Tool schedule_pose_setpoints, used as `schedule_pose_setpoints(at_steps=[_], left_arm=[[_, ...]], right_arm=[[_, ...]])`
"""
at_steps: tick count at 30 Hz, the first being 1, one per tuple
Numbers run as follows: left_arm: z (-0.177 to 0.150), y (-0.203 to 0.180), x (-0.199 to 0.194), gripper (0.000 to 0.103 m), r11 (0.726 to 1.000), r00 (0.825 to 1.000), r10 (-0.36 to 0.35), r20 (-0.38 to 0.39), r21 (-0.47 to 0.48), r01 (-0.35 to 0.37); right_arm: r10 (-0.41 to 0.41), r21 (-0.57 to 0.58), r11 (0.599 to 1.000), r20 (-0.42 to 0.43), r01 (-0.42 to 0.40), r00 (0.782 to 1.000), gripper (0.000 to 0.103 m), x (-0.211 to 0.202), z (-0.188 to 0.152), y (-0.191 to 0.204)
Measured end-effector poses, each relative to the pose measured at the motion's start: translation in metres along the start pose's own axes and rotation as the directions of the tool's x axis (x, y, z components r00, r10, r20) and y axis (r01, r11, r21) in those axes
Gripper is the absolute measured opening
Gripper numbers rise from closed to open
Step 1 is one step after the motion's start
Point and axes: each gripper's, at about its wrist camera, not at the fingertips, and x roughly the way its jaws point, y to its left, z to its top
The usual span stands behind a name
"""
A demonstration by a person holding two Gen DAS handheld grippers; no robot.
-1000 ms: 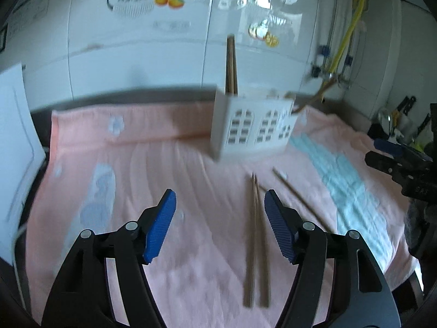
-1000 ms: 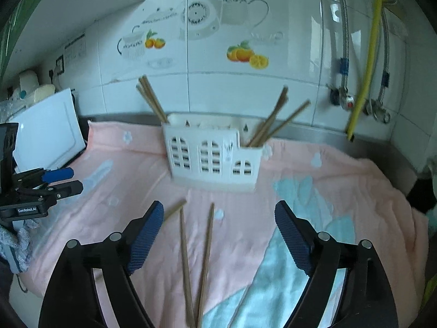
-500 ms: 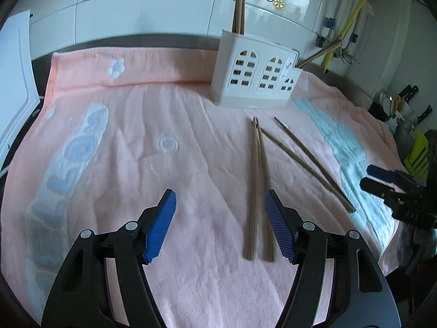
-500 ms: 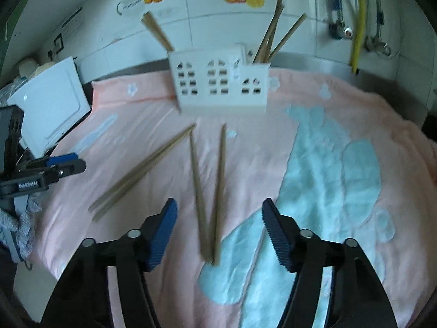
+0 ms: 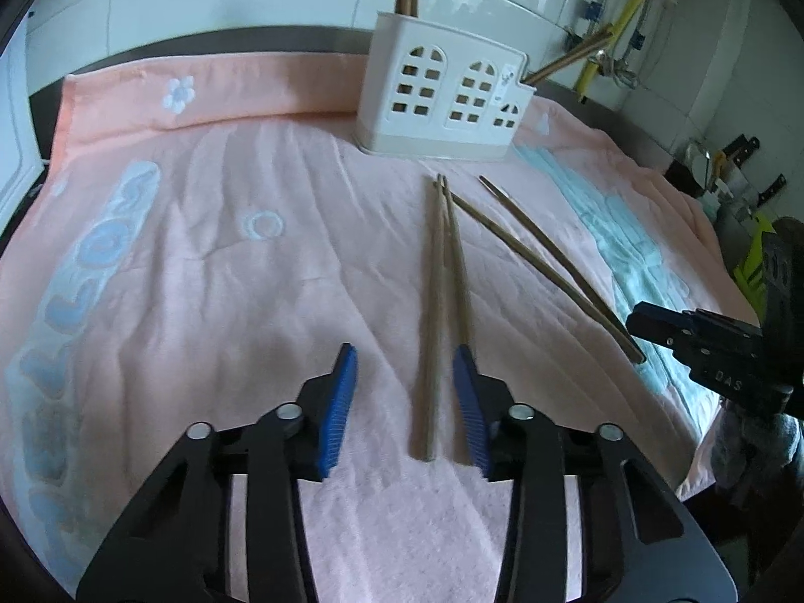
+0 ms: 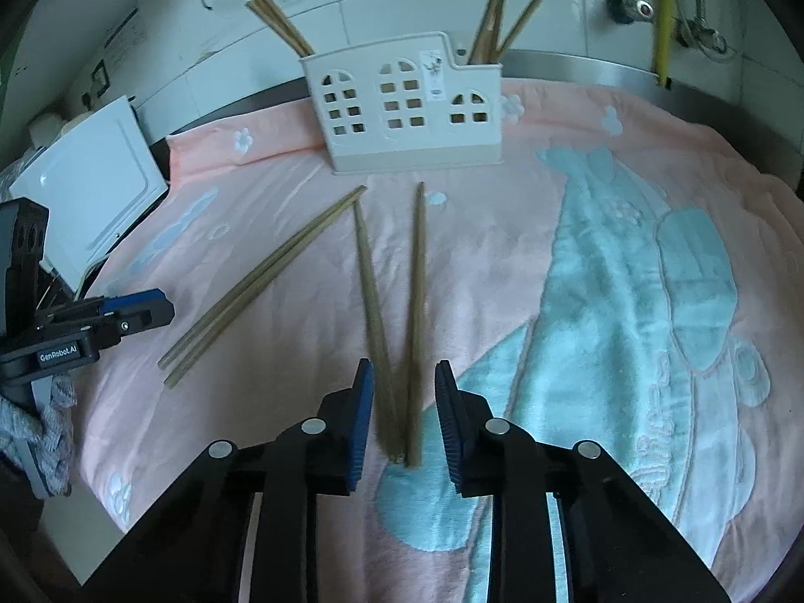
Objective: Organize utensils
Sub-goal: 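Close the left gripper on a chopstick while the right gripper grasps another chopstick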
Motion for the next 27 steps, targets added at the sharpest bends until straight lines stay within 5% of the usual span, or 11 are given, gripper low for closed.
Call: schedule_pose_setpoints(at_steps=[12, 27], left_arm=[[0.008, -0.015, 0.029, 0.015, 0.999, 0.999, 0.0, -0.05, 0.052, 0.003], [0.01, -0.023, 0.04, 0.014, 0.995, 0.997, 0.059, -0.055, 0.089, -0.054]], right_arm=[[0.0, 0.029, 1.0, -0.016, 0.0, 1.0, 0.012, 0.006, 0.0, -0.006], [0.007, 0.023, 1.0, -0.032, -0.006, 0.999, 0.009, 0.016, 0.002, -0.004]])
